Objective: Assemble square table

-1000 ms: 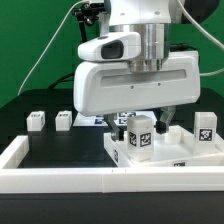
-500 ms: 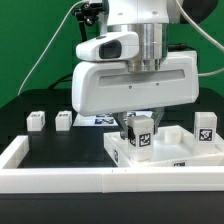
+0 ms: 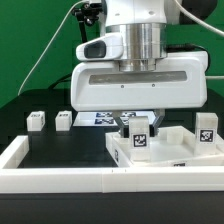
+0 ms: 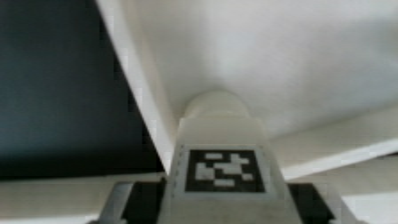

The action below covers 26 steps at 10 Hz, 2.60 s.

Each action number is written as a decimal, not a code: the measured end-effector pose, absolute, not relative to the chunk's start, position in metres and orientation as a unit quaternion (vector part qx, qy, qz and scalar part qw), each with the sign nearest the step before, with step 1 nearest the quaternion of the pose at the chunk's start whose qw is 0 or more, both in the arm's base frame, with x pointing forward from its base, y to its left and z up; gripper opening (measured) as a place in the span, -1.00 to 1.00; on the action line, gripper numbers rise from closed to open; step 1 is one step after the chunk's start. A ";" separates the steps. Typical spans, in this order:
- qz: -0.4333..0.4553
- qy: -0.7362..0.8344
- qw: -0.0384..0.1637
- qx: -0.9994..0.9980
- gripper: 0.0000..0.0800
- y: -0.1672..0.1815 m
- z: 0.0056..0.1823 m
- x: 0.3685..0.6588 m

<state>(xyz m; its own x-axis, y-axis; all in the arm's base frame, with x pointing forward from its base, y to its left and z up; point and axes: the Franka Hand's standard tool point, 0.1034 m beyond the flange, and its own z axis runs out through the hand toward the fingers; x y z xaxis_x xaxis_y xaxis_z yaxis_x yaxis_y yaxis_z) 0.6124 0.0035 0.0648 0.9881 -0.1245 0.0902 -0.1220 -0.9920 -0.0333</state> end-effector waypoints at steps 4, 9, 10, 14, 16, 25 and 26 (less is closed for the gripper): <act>-0.040 0.317 0.033 -0.947 -0.28 0.009 0.063 0.611; -0.028 0.531 0.048 -0.846 -0.24 0.012 0.062 0.613; -0.029 0.505 0.047 -0.862 -0.24 0.012 0.062 0.613; -0.036 0.347 0.040 -0.936 0.60 0.010 0.062 0.613; -0.038 0.239 0.034 -0.970 0.62 0.009 0.061 0.612; -0.008 -0.096 0.011 -0.995 0.55 0.007 0.063 0.611; -0.008 -0.093 0.011 -0.996 0.22 0.007 0.063 0.611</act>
Offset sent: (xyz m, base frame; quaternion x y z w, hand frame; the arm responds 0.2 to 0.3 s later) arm -0.0054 0.0091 -0.0099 -0.0245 -0.0204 0.2587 0.9654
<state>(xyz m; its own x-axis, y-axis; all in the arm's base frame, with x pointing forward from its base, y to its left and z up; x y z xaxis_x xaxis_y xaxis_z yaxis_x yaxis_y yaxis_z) 0.6113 0.0069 0.0631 0.9827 0.1841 0.0190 0.1845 -0.9826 -0.0212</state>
